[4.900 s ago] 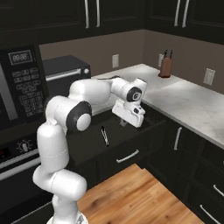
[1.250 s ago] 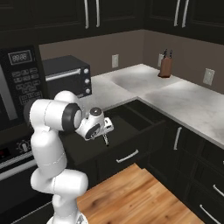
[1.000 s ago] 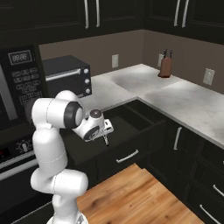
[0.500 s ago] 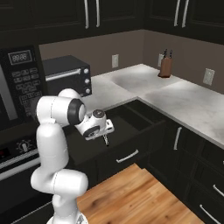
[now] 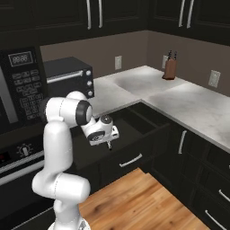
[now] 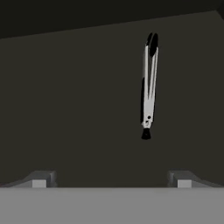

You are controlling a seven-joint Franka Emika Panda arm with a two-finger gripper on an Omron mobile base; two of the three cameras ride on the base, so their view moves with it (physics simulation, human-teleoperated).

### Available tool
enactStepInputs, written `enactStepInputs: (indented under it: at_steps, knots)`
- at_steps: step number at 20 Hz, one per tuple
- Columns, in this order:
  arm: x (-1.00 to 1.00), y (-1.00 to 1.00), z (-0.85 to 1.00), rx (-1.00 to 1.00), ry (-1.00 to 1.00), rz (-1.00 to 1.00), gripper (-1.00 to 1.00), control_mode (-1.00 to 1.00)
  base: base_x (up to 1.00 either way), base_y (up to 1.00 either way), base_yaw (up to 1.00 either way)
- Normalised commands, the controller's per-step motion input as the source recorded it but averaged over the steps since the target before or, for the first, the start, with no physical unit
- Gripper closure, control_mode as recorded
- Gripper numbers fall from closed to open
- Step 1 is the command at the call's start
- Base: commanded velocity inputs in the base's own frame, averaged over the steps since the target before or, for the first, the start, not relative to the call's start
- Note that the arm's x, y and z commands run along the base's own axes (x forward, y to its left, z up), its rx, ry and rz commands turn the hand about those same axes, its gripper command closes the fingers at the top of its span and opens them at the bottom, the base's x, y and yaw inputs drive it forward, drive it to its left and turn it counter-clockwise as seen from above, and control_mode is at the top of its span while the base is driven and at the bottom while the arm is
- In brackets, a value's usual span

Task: Take the tongs from the drawer on the right and place them on the dining counter next to the tray containing the kebab skewer.

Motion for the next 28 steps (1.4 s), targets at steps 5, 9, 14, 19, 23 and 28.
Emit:
enactStepInputs:
  at_steps: [5, 9, 14, 19, 23, 28]
  knots:
    - [0.15, 0.00, -0.04, 0.00, 0.00, -0.01, -1.00, -1.00, 0.00, 0.00, 0.00]
    - [0.15, 0.00, -0.12, 0.00, 0.00, -0.02, -1.00, -1.00, 0.00, 0.00, 0.00]
    - [0.22, 0.00, -0.20, 0.00, 0.00, 0.00, -1.00, -1.00, 0.00, 0.00, 0.00]
    - [0.20, 0.00, -0.15, 0.00, 0.00, 0.00, -1.00, -1.00, 0.00, 0.00, 0.00]
    - [0.23, 0.00, -0.23, 0.00, 0.00, 0.00, -1.00, -1.00, 0.00, 0.00, 0.00]
    - [0.17, 0.00, -0.22, 0.00, 0.00, -0.01, -1.00, -1.00, 0.00, 0.00, 0.00]
